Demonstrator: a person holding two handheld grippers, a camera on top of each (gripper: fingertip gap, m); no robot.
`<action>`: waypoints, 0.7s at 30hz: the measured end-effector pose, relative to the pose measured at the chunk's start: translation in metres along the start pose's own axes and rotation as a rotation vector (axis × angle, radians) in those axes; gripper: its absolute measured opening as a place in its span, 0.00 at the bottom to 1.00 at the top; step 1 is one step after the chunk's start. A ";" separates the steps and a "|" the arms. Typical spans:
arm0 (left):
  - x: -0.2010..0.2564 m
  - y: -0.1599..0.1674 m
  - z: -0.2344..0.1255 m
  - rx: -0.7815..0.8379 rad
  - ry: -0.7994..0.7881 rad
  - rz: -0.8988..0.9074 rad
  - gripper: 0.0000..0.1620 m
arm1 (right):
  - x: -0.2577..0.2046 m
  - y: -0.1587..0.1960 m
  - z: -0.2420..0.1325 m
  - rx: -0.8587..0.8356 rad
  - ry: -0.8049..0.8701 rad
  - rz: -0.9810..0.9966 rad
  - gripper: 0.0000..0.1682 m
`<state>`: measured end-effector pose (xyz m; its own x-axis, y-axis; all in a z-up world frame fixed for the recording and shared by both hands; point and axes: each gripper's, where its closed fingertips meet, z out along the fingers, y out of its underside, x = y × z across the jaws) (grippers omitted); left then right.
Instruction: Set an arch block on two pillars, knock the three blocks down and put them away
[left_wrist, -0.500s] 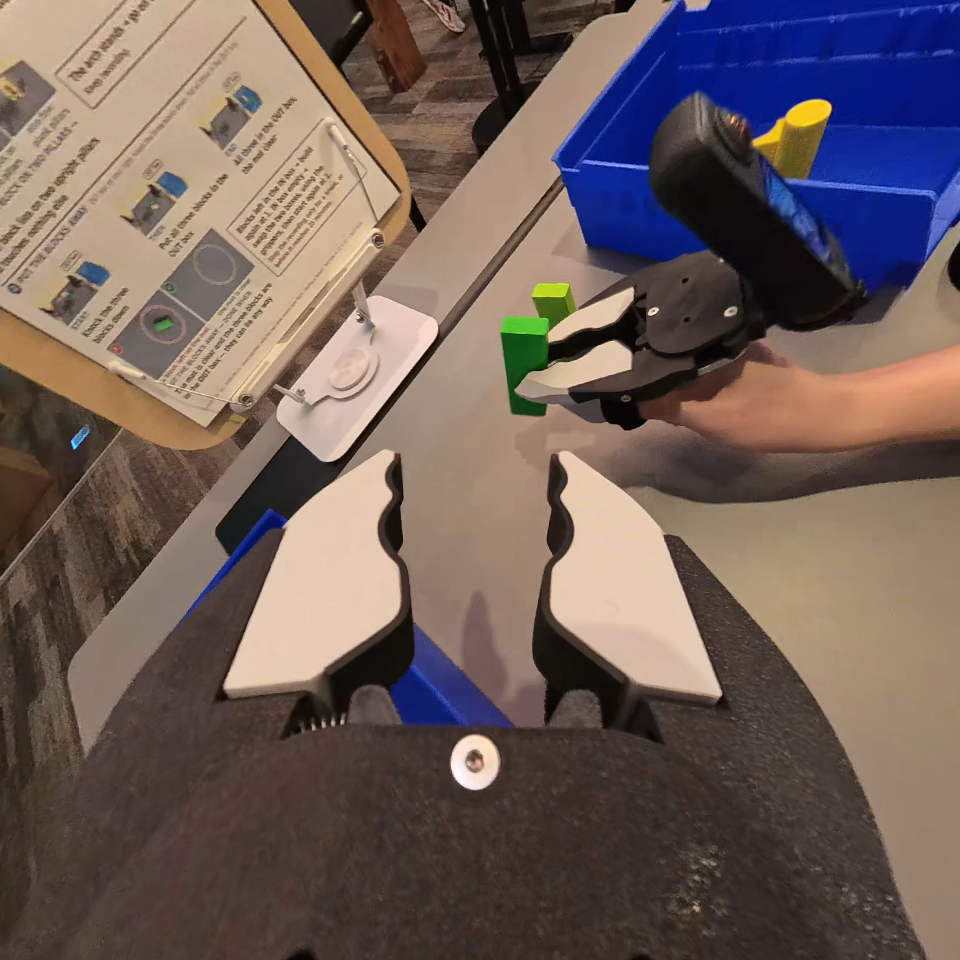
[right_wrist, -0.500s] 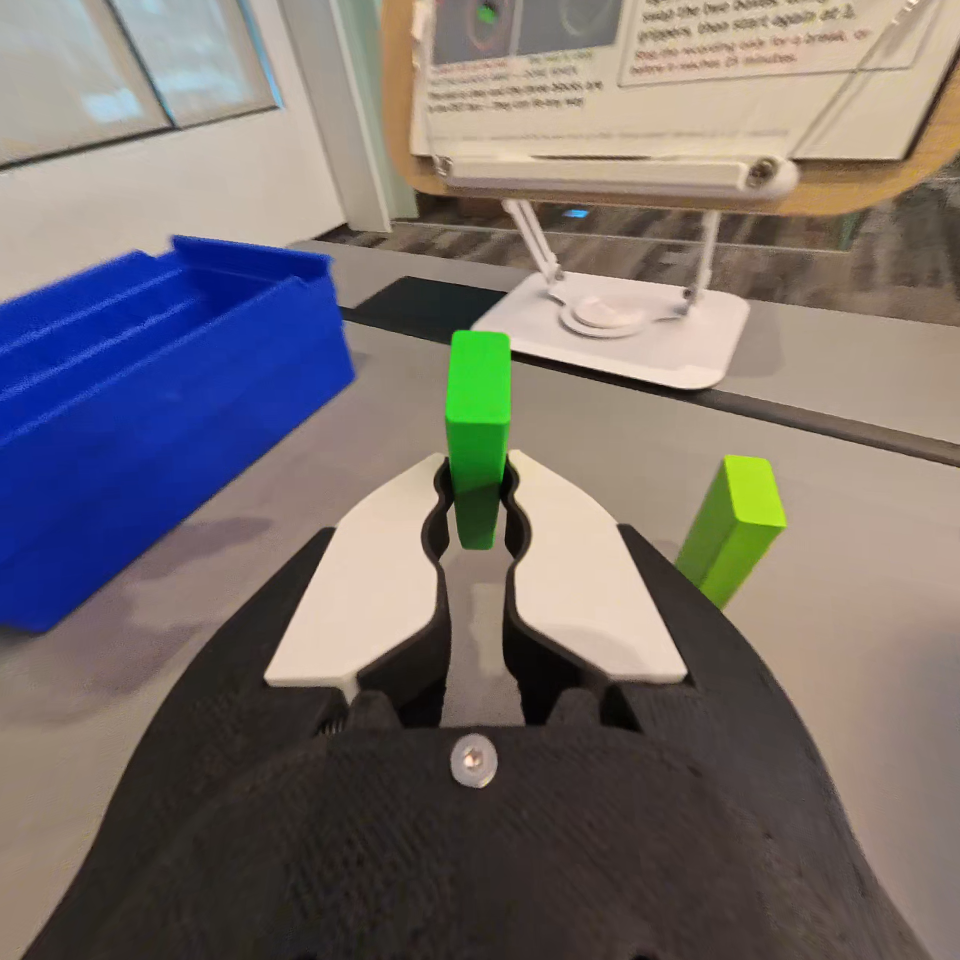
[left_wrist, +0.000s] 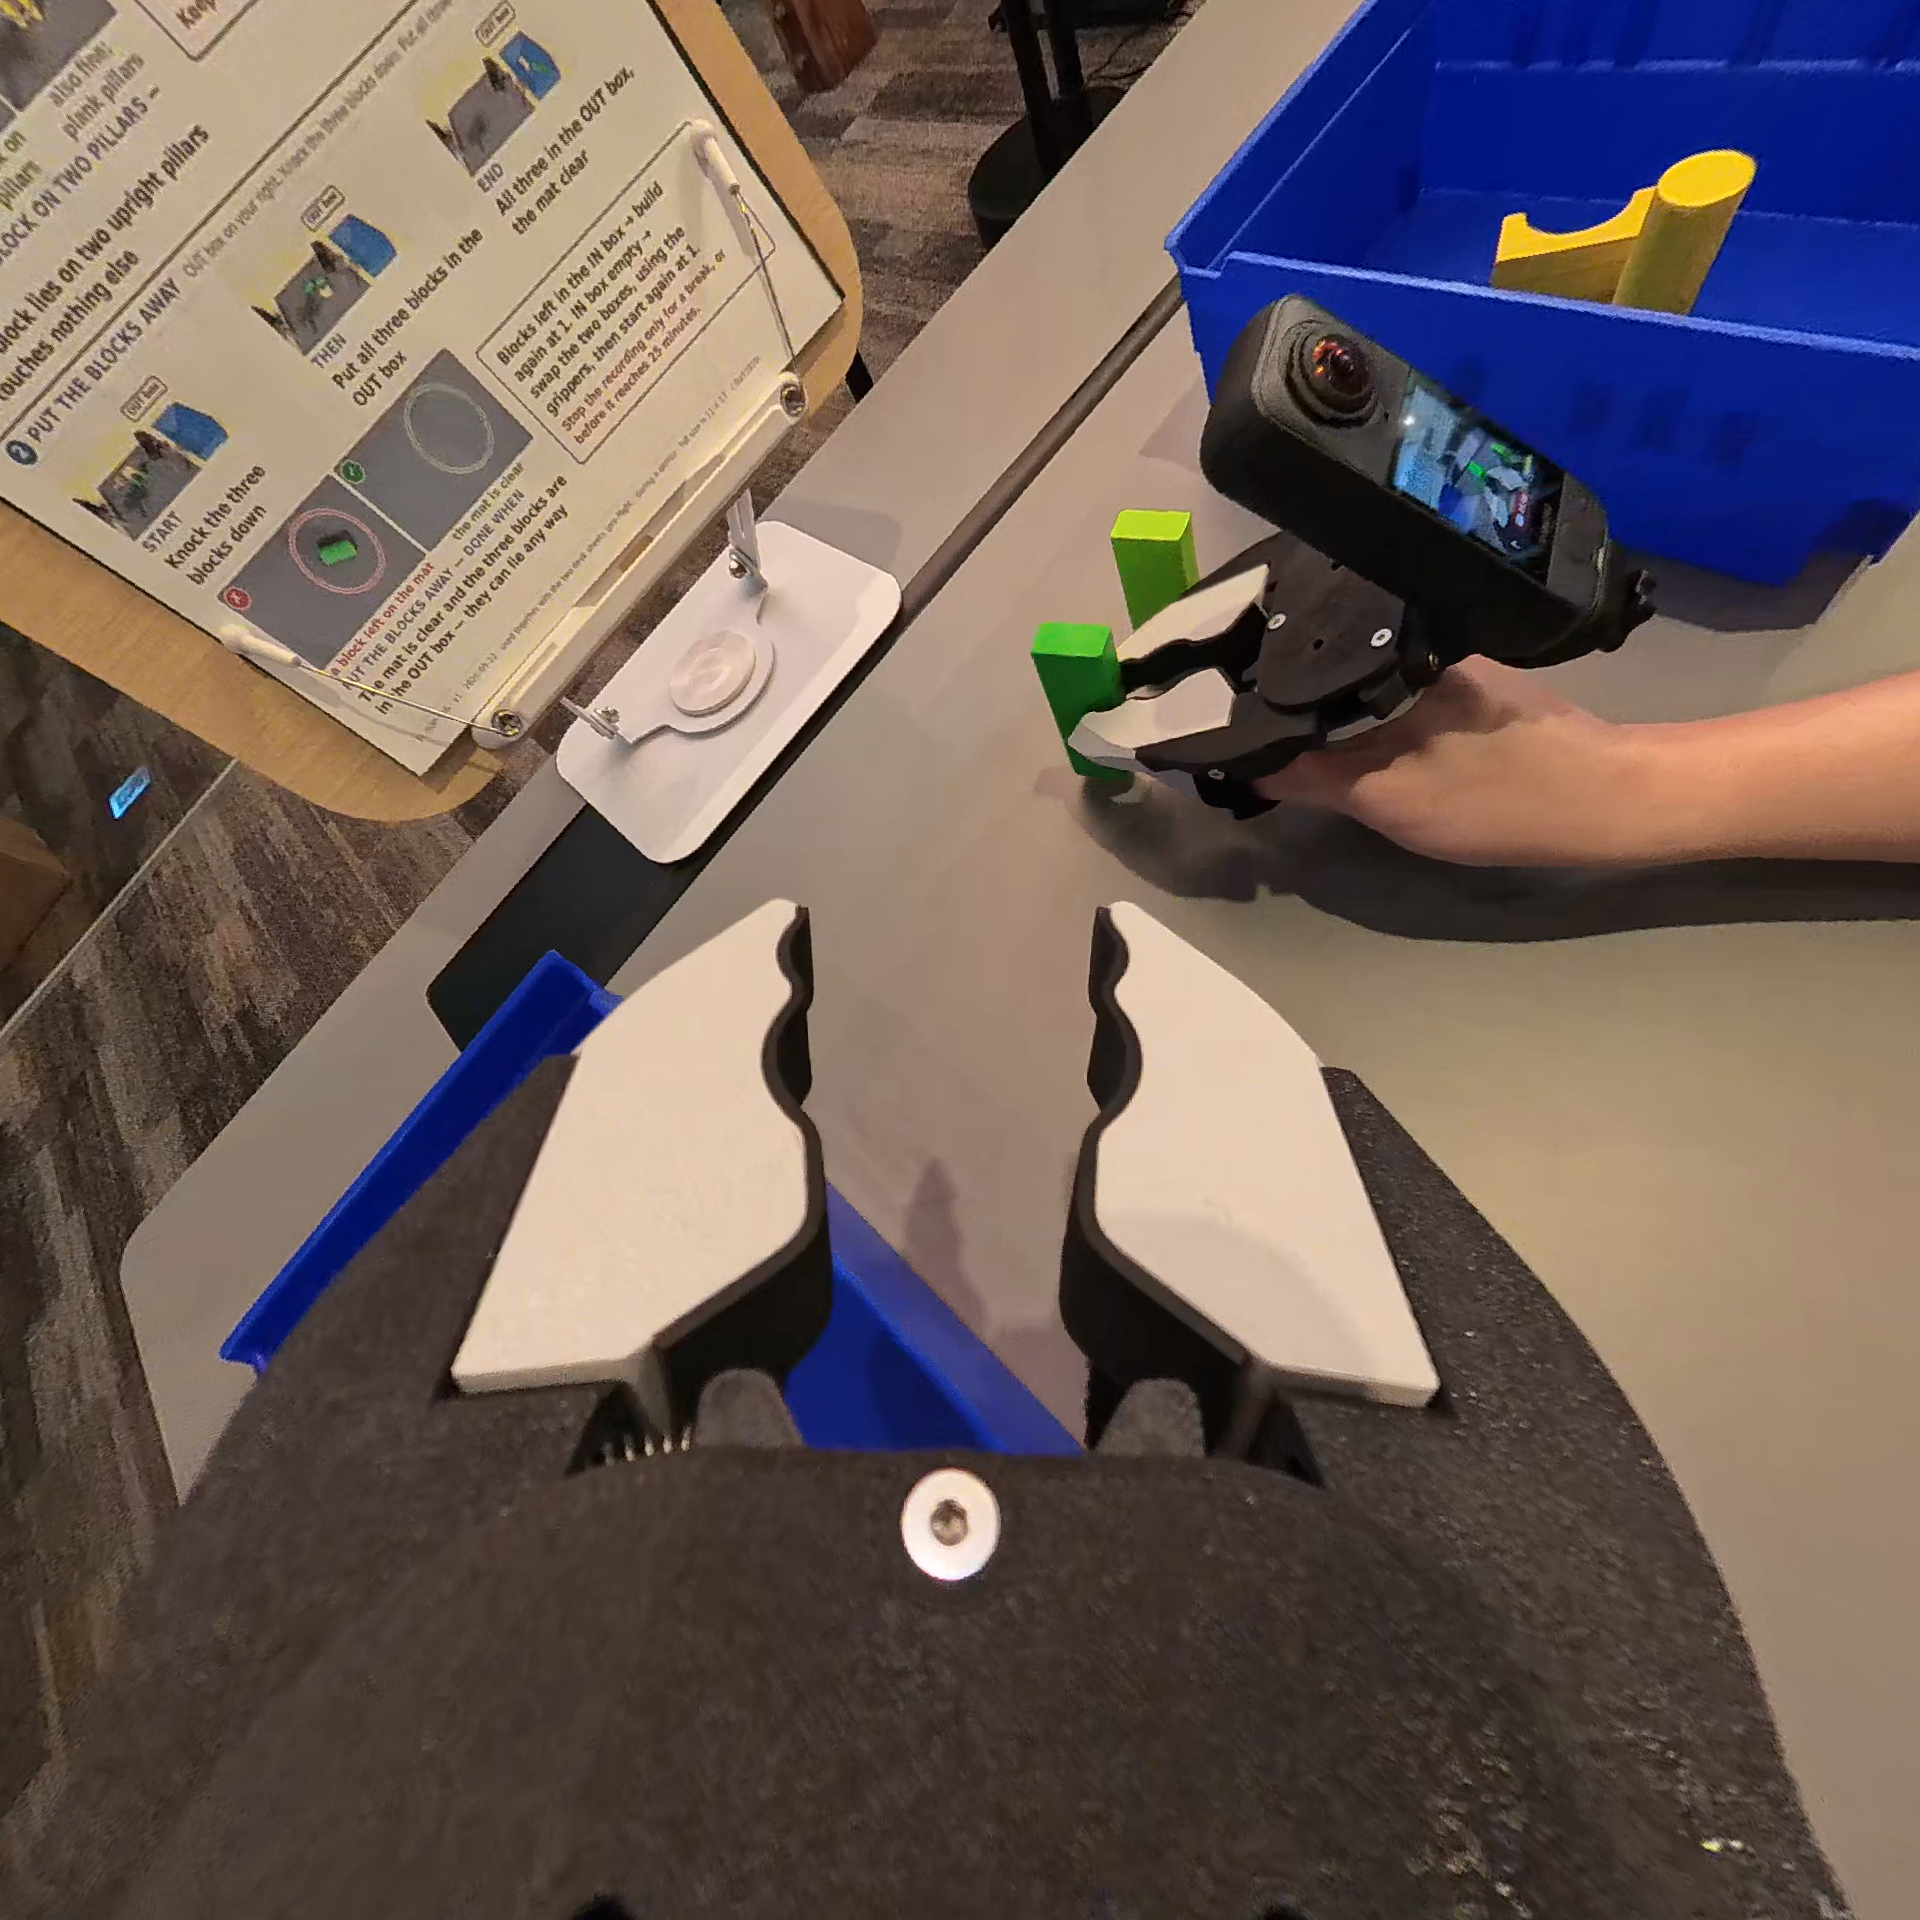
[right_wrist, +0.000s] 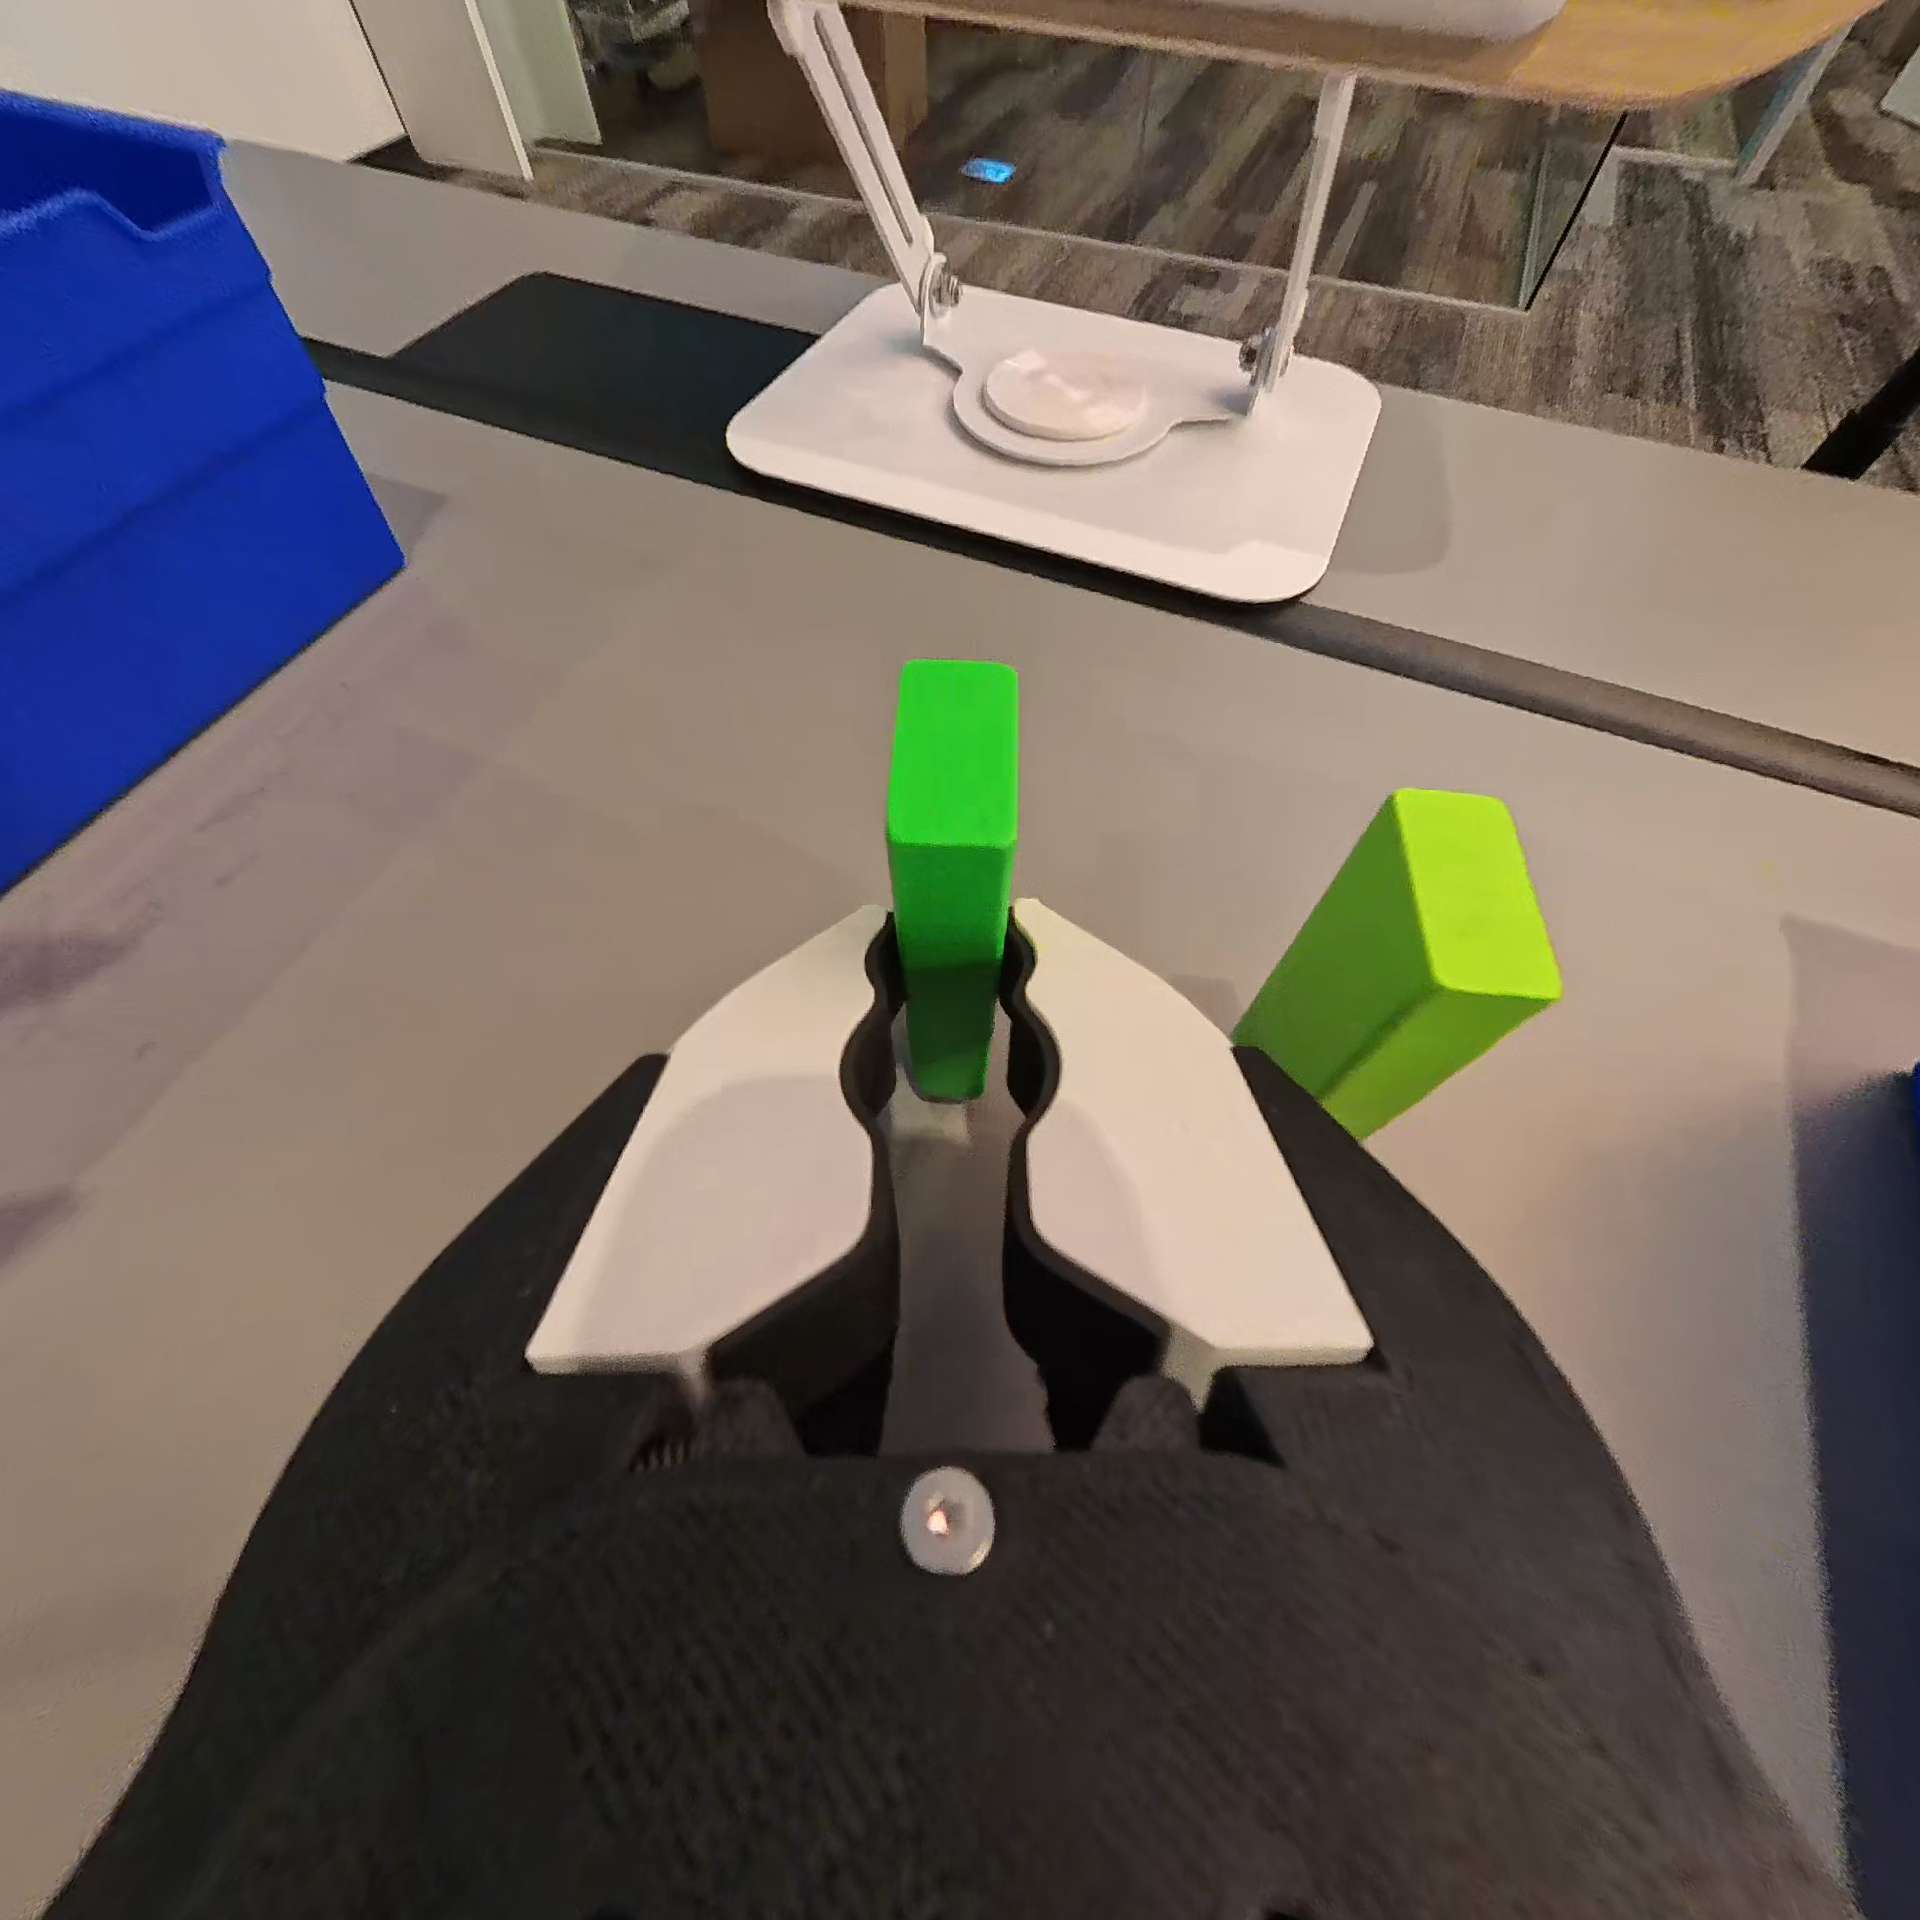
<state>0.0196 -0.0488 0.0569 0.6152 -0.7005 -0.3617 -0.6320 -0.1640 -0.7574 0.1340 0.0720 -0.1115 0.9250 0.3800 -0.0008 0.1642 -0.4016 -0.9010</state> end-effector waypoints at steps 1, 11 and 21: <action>-0.002 0.002 0.000 -0.006 -0.002 -0.006 0.31 | 0.001 0.001 0.000 -0.007 0.008 0.009 0.11; -0.012 0.006 -0.002 -0.016 -0.017 -0.033 0.30 | 0.007 0.007 0.001 -0.032 0.031 0.052 0.11; -0.020 0.012 -0.006 -0.038 -0.029 -0.045 0.35 | 0.009 0.006 0.000 -0.014 0.034 0.046 0.18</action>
<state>-0.0032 -0.0413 0.0586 0.6568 -0.6711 -0.3438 -0.6203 -0.2217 -0.7524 0.1436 0.0731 -0.1165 0.9428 0.3323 -0.0276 0.1253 -0.4296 -0.8943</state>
